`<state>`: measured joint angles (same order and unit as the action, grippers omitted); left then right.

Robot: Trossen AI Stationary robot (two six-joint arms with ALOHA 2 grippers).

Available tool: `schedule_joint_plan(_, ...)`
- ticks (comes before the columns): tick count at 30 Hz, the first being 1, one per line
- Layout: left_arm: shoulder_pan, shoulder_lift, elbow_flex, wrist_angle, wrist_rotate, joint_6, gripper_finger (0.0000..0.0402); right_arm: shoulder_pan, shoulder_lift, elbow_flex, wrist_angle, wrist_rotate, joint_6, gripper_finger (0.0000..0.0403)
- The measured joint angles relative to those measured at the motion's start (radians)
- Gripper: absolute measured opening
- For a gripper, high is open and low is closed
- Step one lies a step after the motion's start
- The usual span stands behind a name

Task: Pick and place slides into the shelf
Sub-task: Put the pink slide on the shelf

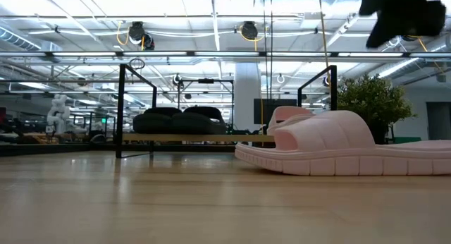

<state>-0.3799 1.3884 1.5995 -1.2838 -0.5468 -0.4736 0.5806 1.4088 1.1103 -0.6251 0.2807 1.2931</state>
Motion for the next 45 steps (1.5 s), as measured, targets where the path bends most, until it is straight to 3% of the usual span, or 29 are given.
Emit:
schedule_joint_plan(5,-0.060,-0.001,-0.075,0.154,0.006,0.106,0.0035,0.027,-0.012,-0.183,0.327,0.050,0.056,0.0192)
schedule_joint_plan(10,-0.113,-0.001,-0.207,0.341,0.005,0.330,0.0035,0.031,-0.011,-0.324,0.704,0.065,0.023,0.0192)
schedule_joint_plan(17,-0.112,0.000,-0.366,0.734,-0.002,0.660,0.0035,0.045,-0.012,-0.369,1.190,0.176,-0.271,0.0192)
schedule_joint_plan(20,-0.080,0.000,-0.377,0.775,0.022,0.792,0.0035,0.054,-0.012,-0.370,1.363,0.218,-0.395,0.0192)
schedule_joint_plan(23,-0.039,0.000,-0.379,0.760,0.080,0.810,0.0035,0.071,-0.013,-0.370,1.462,0.277,-0.465,0.0192)
schedule_joint_plan(27,0.012,0.000,-0.380,0.737,0.141,0.666,0.0035,0.104,-0.013,-0.370,1.417,0.371,-0.400,0.0192)
schedule_joint_plan(31,0.029,0.000,-0.380,0.714,0.148,0.537,0.0035,0.134,-0.012,-0.370,1.183,0.398,-0.193,0.0192)
schedule_joint_plan(37,-0.003,0.001,-0.380,0.678,0.163,0.516,0.0035,0.161,-0.012,-0.370,0.907,0.398,0.092,0.0192)
schedule_joint_plan(45,-0.031,0.001,-0.380,0.680,0.156,0.512,0.0035,0.122,-0.012,-0.370,0.709,0.393,0.288,0.0192)
